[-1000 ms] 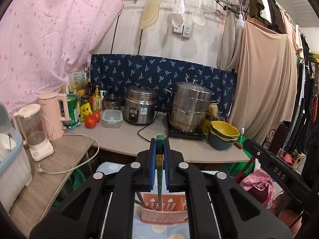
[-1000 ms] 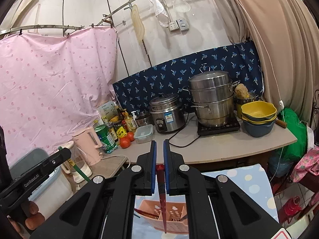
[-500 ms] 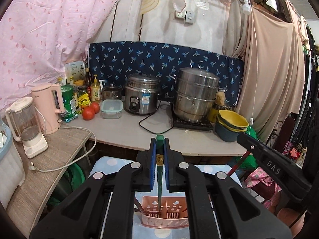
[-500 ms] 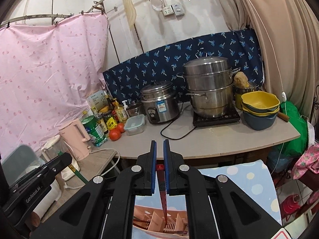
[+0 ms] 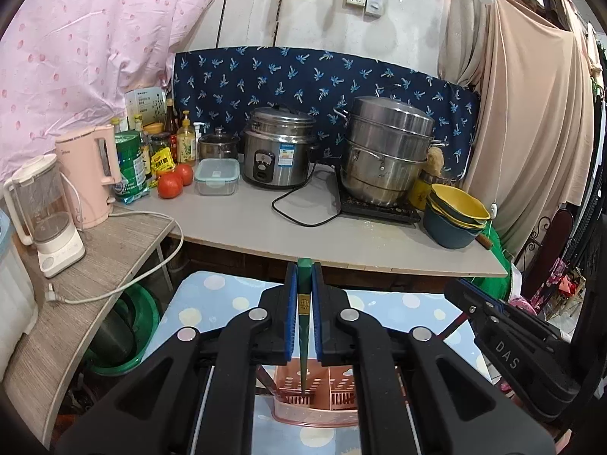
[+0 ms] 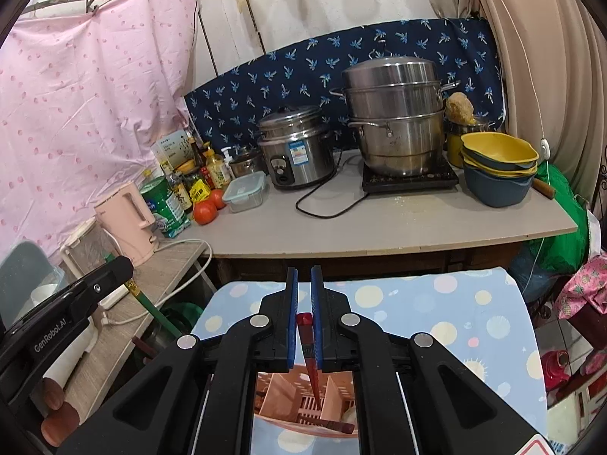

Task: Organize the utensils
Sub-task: 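Lower both chopsticks into the holder and open both tools, then withdraw both tools from the holder back over the remaining utensils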

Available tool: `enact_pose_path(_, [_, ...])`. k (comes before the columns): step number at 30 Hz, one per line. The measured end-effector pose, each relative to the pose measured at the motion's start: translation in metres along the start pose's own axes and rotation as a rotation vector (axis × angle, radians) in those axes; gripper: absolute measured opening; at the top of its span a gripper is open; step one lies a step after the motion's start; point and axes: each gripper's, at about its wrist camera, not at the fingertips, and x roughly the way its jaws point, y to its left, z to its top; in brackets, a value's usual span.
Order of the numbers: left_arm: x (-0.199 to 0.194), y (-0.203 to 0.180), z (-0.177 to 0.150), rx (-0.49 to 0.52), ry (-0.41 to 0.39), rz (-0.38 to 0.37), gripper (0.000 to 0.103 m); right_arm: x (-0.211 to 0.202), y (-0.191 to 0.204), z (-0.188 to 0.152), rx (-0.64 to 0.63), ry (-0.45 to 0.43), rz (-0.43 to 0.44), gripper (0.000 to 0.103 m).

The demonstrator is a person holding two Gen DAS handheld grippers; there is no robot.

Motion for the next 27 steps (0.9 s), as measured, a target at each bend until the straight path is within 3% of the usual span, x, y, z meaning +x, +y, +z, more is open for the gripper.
enact_pose_path(6, [0.004, 0.001, -0.01, 0.007, 0.013, 0.031, 0.009, 0.002, -0.001, -0.007, -0.002, 0.014, -0.004, 0.007])
enact_pose_path(7, [0.003, 0.001, -0.011, 0.006, 0.015, 0.037, 0.012, 0.002, -0.001, -0.007, -0.002, 0.012, -0.006, 0.011])
enact_pose_path(9, [0.001, 0.002, -0.013, 0.0, 0.012, 0.046, 0.028, 0.0, 0.0, -0.009, -0.007, 0.008, -0.012, 0.018])
enact_pose_path(11, [-0.002, 0.003, -0.014, -0.002, 0.0, 0.058, 0.034, -0.003, 0.001, -0.01, -0.009, 0.003, -0.013, 0.025])
enact_pose_path(16, [-0.011, 0.005, -0.016, 0.002, -0.007, 0.07, 0.036, -0.019, 0.008, -0.012, -0.035, -0.028, -0.019, 0.035])
enact_pose_path(27, [-0.055, 0.012, -0.036, 0.012, -0.011, 0.084, 0.043, -0.065, 0.025, -0.035, -0.079, -0.025, 0.018, 0.037])
